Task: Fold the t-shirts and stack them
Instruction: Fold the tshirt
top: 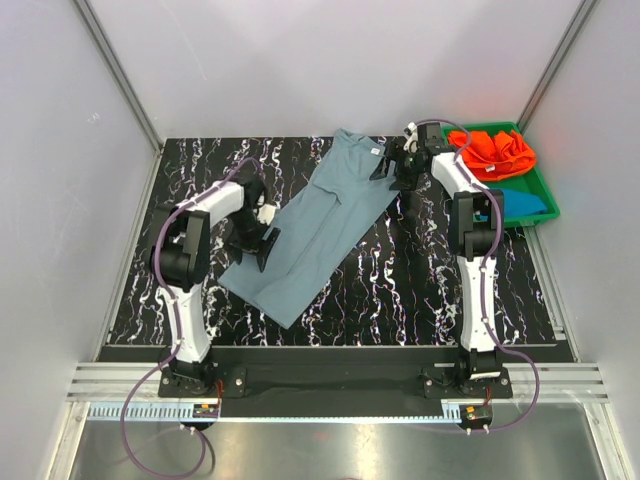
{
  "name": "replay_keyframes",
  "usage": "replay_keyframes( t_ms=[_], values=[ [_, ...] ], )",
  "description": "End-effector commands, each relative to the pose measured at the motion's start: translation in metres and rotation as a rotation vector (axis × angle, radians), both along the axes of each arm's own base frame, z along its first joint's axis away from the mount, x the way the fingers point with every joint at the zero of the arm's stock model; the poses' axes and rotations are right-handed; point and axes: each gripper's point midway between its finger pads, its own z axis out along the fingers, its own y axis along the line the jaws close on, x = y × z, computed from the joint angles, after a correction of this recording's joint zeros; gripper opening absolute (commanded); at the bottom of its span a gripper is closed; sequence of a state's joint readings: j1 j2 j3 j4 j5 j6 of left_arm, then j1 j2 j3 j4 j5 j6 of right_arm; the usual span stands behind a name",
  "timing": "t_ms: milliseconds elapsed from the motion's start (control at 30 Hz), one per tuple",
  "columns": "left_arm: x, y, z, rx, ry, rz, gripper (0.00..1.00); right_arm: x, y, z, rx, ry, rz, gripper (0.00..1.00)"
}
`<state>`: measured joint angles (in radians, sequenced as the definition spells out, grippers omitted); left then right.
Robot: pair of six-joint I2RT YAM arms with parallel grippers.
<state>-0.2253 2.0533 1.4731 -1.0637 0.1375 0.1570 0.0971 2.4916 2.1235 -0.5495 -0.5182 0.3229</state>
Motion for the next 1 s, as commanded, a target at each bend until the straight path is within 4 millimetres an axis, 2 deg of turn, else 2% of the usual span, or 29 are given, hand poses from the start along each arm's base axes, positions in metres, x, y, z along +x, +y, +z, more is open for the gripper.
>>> replay_keyframes(
  t_ms=[0,167,533,633,800,833,900,933,967],
  values=[
    [-0.042,-0.014,-0.016,-0.038,0.13,-0.006,0.77,0.015,0.0,-0.003,0.008,-0.027,-0.01,0.88],
    [-0.062,-0.028,-0.015,-0.027,0.129,-0.077,0.77,0.023,0.004,0.001,0.028,-0.047,-0.012,0.88],
    [-0.091,-0.058,-0.012,0.0,0.111,-0.232,0.79,0.038,0.017,0.01,0.049,-0.102,0.004,0.88],
    [-0.096,-0.066,-0.012,0.012,0.103,-0.272,0.8,0.042,0.022,0.008,0.06,-0.107,0.005,0.89],
    [-0.095,-0.072,-0.013,0.015,0.105,-0.288,0.8,0.037,0.024,0.015,0.04,-0.117,0.025,0.88],
    [-0.089,-0.076,-0.009,0.009,0.089,-0.29,0.8,0.035,0.025,0.031,0.023,-0.145,0.036,0.88],
    [-0.079,-0.077,-0.004,0.014,0.052,-0.301,0.8,0.026,0.015,0.03,-0.065,-0.148,0.045,0.86],
    [-0.071,-0.08,0.001,0.014,0.019,-0.303,0.8,0.024,0.011,0.053,-0.103,-0.196,0.049,0.86],
    [-0.064,-0.08,0.004,0.021,-0.012,-0.31,0.81,0.018,0.003,0.046,-0.194,-0.205,0.056,0.86]
  ],
)
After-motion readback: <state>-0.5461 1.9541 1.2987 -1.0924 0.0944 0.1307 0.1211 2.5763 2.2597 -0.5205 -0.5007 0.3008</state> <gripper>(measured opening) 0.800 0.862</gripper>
